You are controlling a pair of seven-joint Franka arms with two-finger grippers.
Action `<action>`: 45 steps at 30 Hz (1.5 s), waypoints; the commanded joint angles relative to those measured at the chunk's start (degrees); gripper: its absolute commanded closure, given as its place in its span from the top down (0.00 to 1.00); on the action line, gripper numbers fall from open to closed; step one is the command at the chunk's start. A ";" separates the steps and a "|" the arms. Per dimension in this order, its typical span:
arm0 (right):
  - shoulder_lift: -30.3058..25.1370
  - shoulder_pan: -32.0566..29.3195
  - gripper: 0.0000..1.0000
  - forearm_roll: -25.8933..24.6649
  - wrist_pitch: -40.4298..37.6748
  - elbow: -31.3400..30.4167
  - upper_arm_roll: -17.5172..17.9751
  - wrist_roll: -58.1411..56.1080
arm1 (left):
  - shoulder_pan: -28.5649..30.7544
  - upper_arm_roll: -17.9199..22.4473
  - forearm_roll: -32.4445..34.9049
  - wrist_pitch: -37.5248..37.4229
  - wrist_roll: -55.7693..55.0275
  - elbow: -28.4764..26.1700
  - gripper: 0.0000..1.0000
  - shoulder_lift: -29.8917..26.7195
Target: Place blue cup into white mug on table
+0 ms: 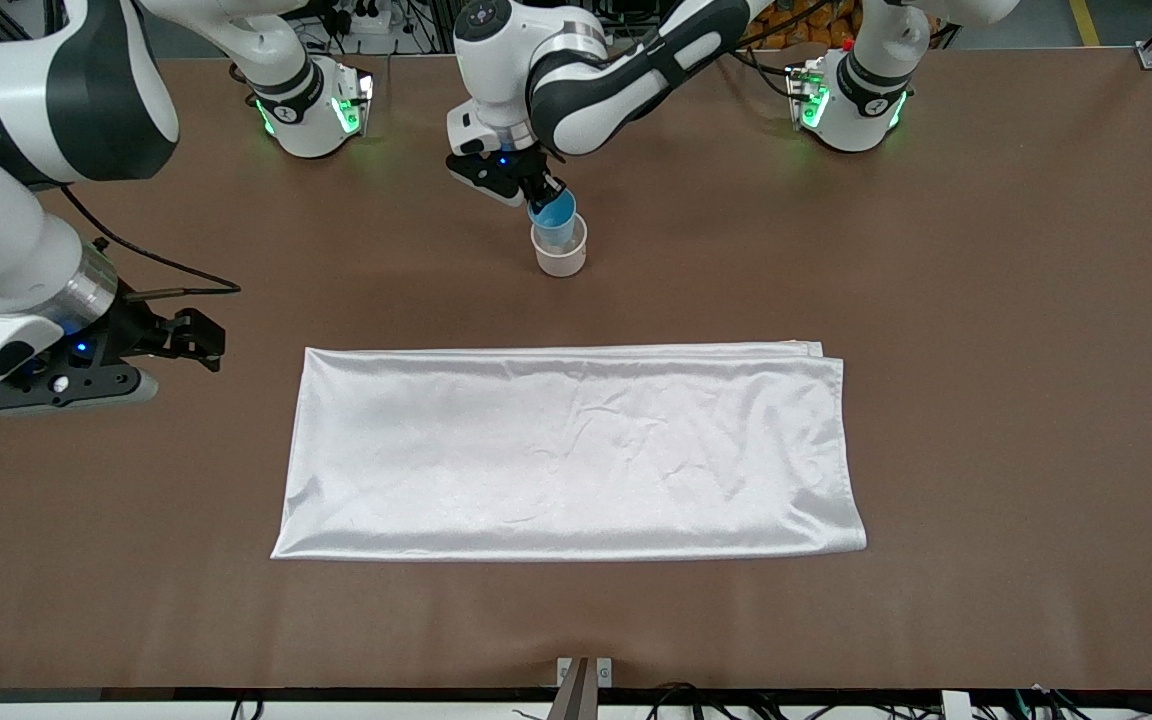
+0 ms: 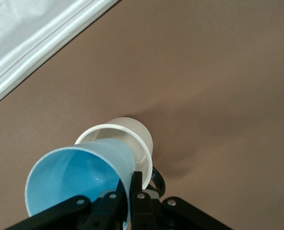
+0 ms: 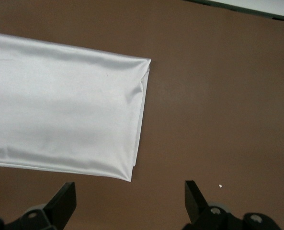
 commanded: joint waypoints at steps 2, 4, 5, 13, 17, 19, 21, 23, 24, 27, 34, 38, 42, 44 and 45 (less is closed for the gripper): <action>-1.86 -0.89 1.00 1.25 -1.92 -1.08 0.34 -1.56 | -0.10 -0.18 2.83 0.88 -1.68 -0.41 0.00 0.74; -3.53 -0.89 1.00 1.34 -0.52 -3.98 0.34 -1.56 | -0.10 -0.19 2.83 0.88 -1.68 -0.41 0.00 0.83; -4.76 -0.89 1.00 1.34 0.79 -6.08 0.34 -1.56 | -0.10 -0.18 2.83 0.88 -1.60 -0.50 0.00 0.92; -11.80 -0.98 1.00 1.34 10.47 -19.99 0.25 -1.56 | -0.02 -0.18 2.83 0.88 -1.60 -0.41 0.72 1.36; -12.50 -1.42 1.00 1.34 10.38 -20.69 0.25 -1.56 | 0.25 -0.18 2.83 0.88 -0.89 -0.32 1.00 1.27; -12.50 -1.50 1.00 1.34 10.38 -20.78 0.34 -1.56 | 0.42 -0.18 2.83 0.80 -0.80 -0.32 1.00 1.18; -12.50 -1.50 1.00 1.34 10.47 -20.78 0.34 -1.56 | 0.60 -0.18 2.74 0.80 -0.72 -0.32 1.00 0.92; -12.50 -1.68 1.00 1.34 10.47 -20.78 0.25 -2.00 | 0.69 -0.18 2.65 0.62 -0.72 -0.23 1.00 0.40; -12.50 -1.85 1.00 1.34 10.47 -20.87 0.25 -2.70 | 0.77 -0.18 2.56 0.53 -0.72 -0.23 1.00 -0.13; -12.50 -4.13 1.00 1.34 10.47 -20.87 0.25 -6.47 | 1.82 -0.18 1.86 -0.08 -0.80 -0.06 1.00 -1.62; -12.68 -5.90 1.00 2.48 9.77 -20.78 0.25 -9.38 | 3.84 -0.45 -3.05 -3.59 -1.07 0.03 1.00 -7.07; -12.68 -5.90 1.00 2.48 9.59 -20.69 0.25 -9.38 | 7.62 -1.24 -6.31 -5.70 0.33 0.12 1.00 -10.67; -12.59 -5.81 1.00 2.57 8.46 -19.73 0.34 -8.77 | 9.82 -1.15 -9.99 -8.51 2.44 0.38 1.00 -14.80; -12.50 -5.81 1.00 2.66 6.79 -18.85 0.34 -8.68 | 10.44 -0.71 -11.93 -10.01 3.24 0.38 1.00 -17.17; -12.42 -5.81 1.00 2.66 6.17 -18.41 0.34 -8.68 | 10.70 -0.02 -12.81 -10.80 3.67 0.47 1.00 -18.32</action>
